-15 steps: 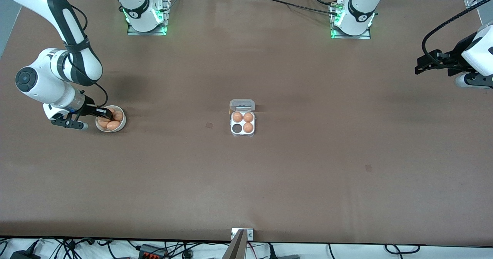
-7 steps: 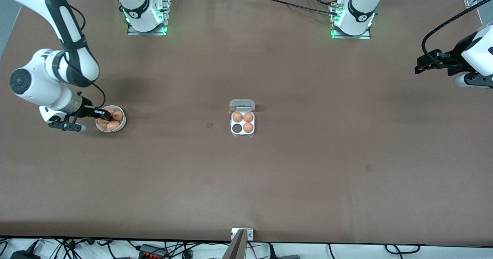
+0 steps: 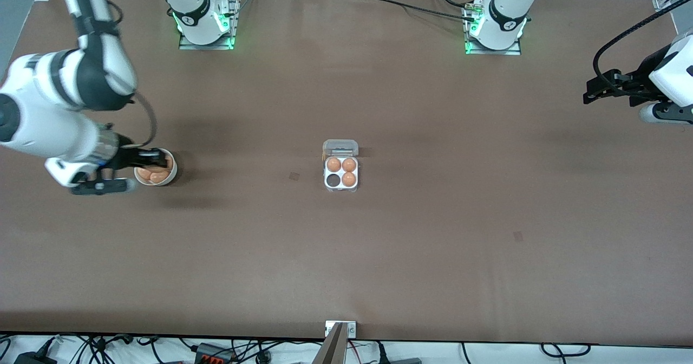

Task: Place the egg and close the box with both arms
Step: 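Carry the egg with the right gripper to the egg box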

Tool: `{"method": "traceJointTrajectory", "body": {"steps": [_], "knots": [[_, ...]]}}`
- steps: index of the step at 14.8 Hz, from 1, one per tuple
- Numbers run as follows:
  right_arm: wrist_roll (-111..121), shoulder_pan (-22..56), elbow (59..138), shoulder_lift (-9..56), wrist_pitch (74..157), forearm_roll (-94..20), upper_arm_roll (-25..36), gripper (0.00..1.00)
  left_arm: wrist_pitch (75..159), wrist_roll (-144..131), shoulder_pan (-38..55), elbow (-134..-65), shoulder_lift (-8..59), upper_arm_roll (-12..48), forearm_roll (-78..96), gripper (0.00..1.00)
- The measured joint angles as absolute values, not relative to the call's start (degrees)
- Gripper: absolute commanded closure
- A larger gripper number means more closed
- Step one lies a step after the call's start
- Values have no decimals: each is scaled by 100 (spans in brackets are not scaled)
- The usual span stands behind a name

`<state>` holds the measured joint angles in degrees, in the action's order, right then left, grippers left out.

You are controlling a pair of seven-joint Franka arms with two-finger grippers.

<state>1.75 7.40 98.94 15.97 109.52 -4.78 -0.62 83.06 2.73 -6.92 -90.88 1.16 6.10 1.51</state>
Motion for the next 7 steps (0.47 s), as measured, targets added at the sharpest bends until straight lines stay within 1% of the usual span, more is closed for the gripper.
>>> {"method": "traceJointTrajectory", "body": {"steps": [2,3,5,7], "knots": [[175,1260,9840,1664,11122,-477,-72,76,8306,273,-692,-9086,116,609,151,0],[175,1511,9830,1749,11392,-477,-74,77,8305,273,-692,-9086,116,609,152,0],[175,2033,9734,2008,11889,-477,-76,77,8304,273,-691,-9084,116,610,152,0],[-165,2527,9524,2303,12116,-476,-72,77,8304,273,-691,-9084,116,609,154,0]]}}
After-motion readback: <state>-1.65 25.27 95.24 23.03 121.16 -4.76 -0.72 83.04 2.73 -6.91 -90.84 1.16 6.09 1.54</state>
